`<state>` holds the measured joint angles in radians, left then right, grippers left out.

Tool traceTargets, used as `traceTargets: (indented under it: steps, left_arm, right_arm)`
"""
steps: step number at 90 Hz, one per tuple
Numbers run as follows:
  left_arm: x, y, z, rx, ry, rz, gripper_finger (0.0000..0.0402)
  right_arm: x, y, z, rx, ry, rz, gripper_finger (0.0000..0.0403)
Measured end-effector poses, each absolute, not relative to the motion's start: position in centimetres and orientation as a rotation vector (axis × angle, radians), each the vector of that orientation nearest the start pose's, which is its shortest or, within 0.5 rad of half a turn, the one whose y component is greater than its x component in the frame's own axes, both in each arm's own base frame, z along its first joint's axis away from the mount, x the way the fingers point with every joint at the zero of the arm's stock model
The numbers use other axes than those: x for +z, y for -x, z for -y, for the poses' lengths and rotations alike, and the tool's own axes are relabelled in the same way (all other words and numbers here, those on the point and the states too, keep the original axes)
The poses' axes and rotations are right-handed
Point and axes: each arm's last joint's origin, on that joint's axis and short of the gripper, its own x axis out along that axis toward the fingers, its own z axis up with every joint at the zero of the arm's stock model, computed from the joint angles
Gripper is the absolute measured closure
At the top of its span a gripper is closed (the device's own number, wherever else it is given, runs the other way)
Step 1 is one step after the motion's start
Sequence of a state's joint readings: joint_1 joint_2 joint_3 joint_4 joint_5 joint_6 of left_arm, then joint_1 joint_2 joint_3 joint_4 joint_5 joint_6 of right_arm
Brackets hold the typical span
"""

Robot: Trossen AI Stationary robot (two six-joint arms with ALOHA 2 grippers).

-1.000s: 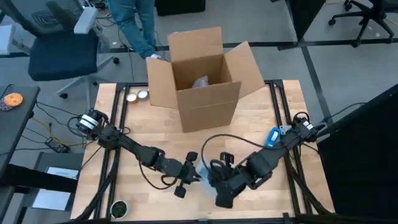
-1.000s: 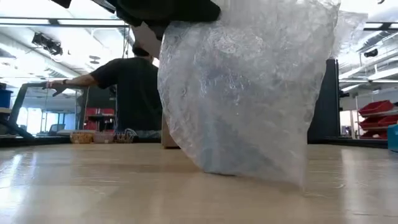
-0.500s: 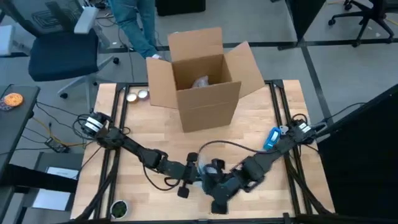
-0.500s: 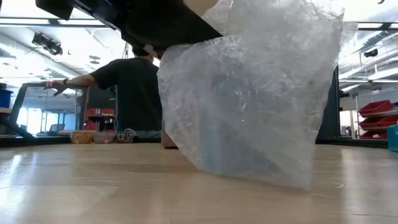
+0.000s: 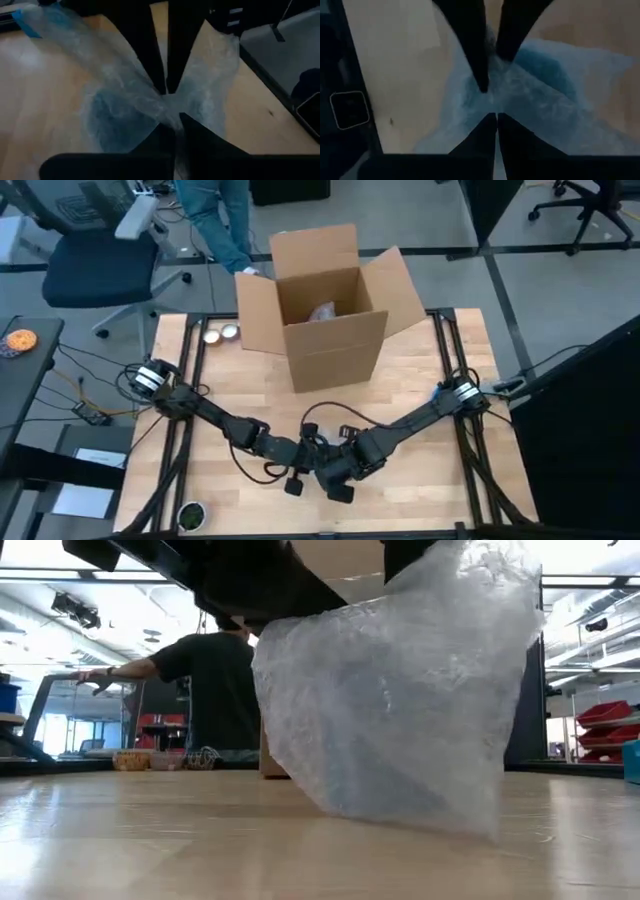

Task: Wrap mug
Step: Wrap the blue cup with bubble wrap

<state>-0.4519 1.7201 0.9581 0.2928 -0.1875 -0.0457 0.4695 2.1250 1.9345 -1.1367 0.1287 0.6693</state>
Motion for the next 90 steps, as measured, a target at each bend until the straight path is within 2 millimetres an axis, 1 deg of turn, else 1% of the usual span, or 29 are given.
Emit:
traceTargets:
  steps: [7, 18, 30, 39, 50, 55, 59, 63, 72, 80, 90]
  left_arm:
    - [20.2, -32.8, 15.3, -0.247, -0.080, -0.439, 0.0365]
    - [20.9, -32.3, 15.1, -0.240, -0.047, -0.463, 0.0314]
    - [22.7, -30.5, 14.4, -0.284, -0.051, -0.539, 0.0266]
    - [24.0, -28.4, 14.1, -0.294, -0.038, -0.627, 0.0252]
    - [24.6, -26.1, 14.2, -0.269, -0.038, -0.733, 0.0250]
    - [24.3, -25.7, 14.6, -0.243, -0.062, -0.738, 0.0250]
    - [23.8, -25.3, 14.9, -0.226, -0.083, -0.739, 0.0250]
    - [23.0, -25.2, 15.1, -0.213, -0.097, -0.743, 0.0250]
    - [21.1, -25.0, 15.2, -0.210, -0.059, -0.712, 0.0250]
    - [19.4, -25.1, 15.2, -0.217, -0.010, -0.637, 0.0250]
    - [18.0, -25.4, 15.1, -0.234, 0.057, -0.483, 0.0250]
  right_arm:
    - [24.6, -39.0, -19.1, -0.147, -0.178, -1.295, 0.0403]
    - [24.6, -39.0, -18.9, -0.165, -0.167, -1.291, 0.0403]
    - [24.3, -39.0, -18.6, -0.186, -0.152, -1.295, 0.0403]
    - [24.0, -39.0, -18.3, -0.225, -0.137, -1.285, 0.0403]
    - [23.2, -39.3, -17.7, -0.237, -0.138, -1.275, 0.0403]
    - [22.5, -39.4, -17.5, -0.214, -0.126, -1.277, 0.0403]
    - [22.1, -39.5, -17.5, -0.156, -0.102, -1.285, 0.0403]
    - [21.7, -39.6, -17.6, -0.080, -0.073, -1.288, 0.0403]
    - [21.2, -39.6, -17.8, 0.042, -0.037, -1.300, 0.0403]
    - [21.1, -39.6, -18.1, 0.122, -0.030, -1.314, 0.0403]
    - [21.1, -39.5, -18.3, 0.212, -0.026, -1.331, 0.0403]
